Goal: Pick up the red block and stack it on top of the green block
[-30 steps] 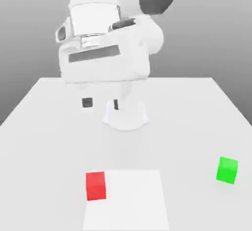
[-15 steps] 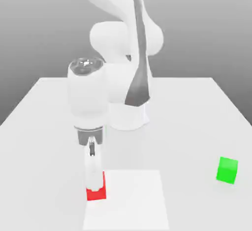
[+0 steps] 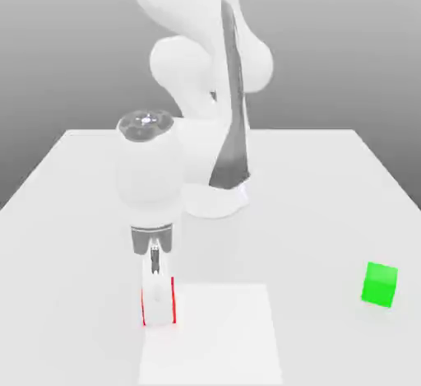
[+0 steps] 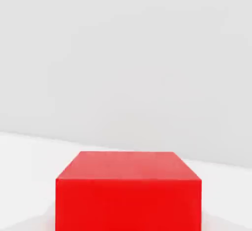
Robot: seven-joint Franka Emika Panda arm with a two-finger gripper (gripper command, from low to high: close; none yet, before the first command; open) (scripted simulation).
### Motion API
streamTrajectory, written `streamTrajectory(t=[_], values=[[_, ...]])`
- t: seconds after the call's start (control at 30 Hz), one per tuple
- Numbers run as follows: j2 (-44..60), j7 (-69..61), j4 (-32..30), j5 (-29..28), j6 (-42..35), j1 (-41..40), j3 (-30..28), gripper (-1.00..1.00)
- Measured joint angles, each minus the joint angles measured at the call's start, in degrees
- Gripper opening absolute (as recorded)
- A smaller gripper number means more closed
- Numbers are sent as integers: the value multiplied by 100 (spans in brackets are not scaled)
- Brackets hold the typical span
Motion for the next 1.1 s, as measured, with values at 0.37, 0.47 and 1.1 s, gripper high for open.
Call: streamTrajectory(t=[0.37,0.47,1.1], values=[[-385,-2366,161,47,-572,1267,820,-100],[-407,-3145,233,52,-668,1661,1062,-100],[560,-5994,629,-975,-180,3552,1784,100]])
